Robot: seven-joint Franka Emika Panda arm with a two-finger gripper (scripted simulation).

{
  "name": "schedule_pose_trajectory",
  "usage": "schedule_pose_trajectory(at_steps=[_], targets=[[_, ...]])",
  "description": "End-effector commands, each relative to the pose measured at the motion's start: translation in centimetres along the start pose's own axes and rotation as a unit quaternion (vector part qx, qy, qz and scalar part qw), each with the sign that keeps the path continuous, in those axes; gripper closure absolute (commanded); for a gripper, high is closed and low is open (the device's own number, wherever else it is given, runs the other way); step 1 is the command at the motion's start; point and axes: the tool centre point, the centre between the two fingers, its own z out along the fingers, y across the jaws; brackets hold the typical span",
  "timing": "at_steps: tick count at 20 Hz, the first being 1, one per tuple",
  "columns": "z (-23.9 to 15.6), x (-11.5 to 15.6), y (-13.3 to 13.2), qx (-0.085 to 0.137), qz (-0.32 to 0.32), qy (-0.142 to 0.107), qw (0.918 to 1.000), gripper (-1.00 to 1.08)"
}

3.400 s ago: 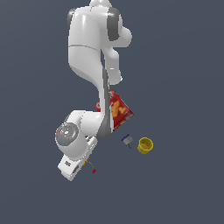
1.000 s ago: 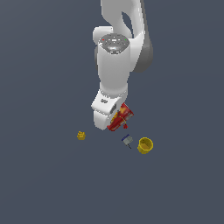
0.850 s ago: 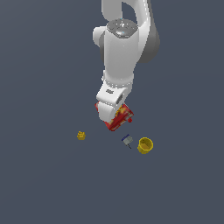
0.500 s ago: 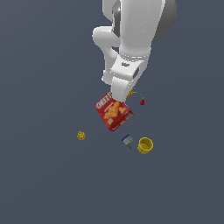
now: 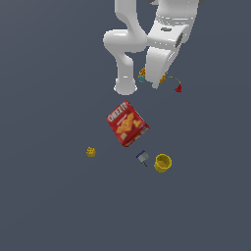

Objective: Pick up a designated object from a clutter of objects.

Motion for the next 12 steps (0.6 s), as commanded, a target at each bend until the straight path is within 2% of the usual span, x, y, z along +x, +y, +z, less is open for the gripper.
schedule_pose_trajectory(at_steps=[1, 6, 12], targets=[[-1.4, 0.4, -1.1, 0.0, 0.0, 0.0, 1.0, 1.08], [-3.0, 1.0, -2.3, 0.001, 0.001, 0.001, 1.0, 1.08], [-3.4, 1.3, -2.4, 0.001, 0.001, 0.001, 1.0, 1.08]])
